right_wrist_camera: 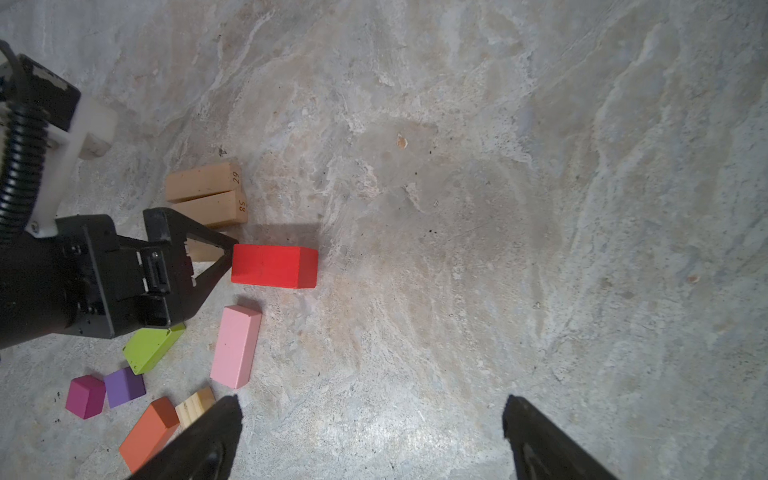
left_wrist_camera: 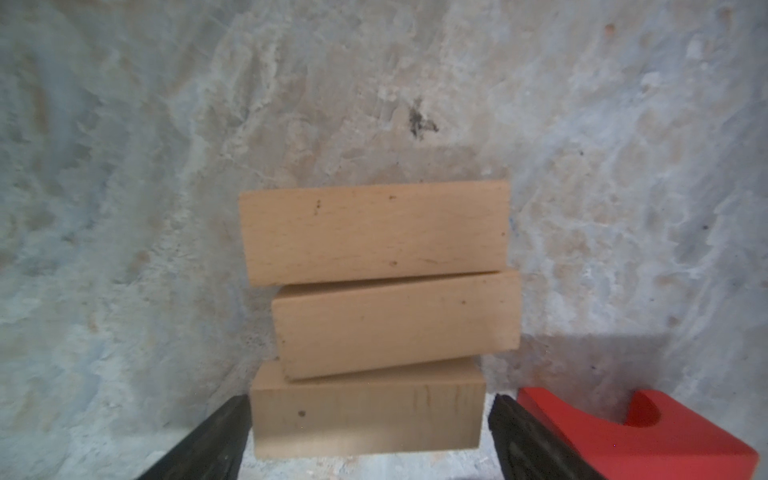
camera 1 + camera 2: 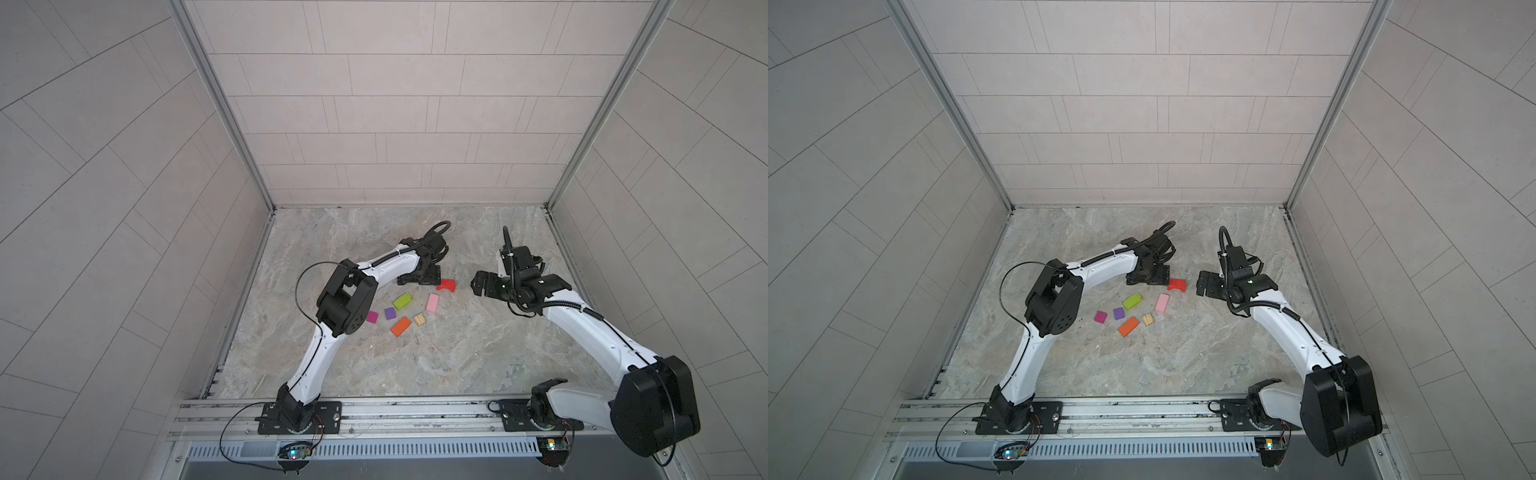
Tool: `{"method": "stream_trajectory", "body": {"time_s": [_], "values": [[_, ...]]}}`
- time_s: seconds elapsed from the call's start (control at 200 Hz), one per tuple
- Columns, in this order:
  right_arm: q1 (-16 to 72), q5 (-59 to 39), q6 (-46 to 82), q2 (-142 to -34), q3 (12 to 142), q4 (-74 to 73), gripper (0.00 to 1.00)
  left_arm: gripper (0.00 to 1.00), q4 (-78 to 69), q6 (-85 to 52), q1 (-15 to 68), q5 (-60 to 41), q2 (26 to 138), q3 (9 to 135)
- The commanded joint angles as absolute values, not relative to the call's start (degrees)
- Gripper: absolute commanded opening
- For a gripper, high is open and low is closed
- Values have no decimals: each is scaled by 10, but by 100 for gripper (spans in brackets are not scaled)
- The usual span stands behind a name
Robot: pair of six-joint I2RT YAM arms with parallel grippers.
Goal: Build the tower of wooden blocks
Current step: 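Lower the plank beside the two planks and open the left gripper, then move both grippers down to opposite ends of the three-plank row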
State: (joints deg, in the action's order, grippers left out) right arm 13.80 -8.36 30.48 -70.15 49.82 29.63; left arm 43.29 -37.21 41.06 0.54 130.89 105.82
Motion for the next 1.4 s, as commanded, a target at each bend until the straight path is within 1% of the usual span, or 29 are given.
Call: {"method": "stream_trajectory", "body": {"time_s": [0.0, 0.235, 0.41, 0.465, 0.55, 0.615, 0.751, 0.846, 0.951, 1.086, 1.396], "values": [[135, -82, 290, -710, 522, 307, 99, 97, 458, -356, 414, 6, 1253, 1055], [135, -84, 279, -764, 578, 310, 98, 95, 486, -321, 406, 4, 1194, 1051], [143, -87, 279, -823, 638, 320, 90, 92, 490, -294, 376, -26, 1167, 1032], [148, -90, 281, -843, 659, 326, 86, 92, 482, -285, 363, -39, 1157, 1019], [155, -91, 280, -876, 687, 329, 83, 91, 464, -280, 337, -63, 1143, 991], [161, -84, 280, -900, 705, 329, 79, 91, 448, -277, 317, -83, 1134, 971], [169, -65, 274, -959, 742, 329, 75, 90, 433, -262, 287, -98, 1128, 943], [171, -72, 264, -1010, 789, 360, 73, 90, 419, -264, 273, -100, 1130, 931], [182, -55, 264, -1058, 832, 385, 72, 90, 405, -275, 268, -108, 1137, 923], [196, -34, 264, -1084, 846, 373, 72, 89, 395, -284, 268, -116, 1148, 915], [213, 8, 260, -1138, 869, 367, 72, 89, 410, -288, 267, -74, 1177, 942]]}}
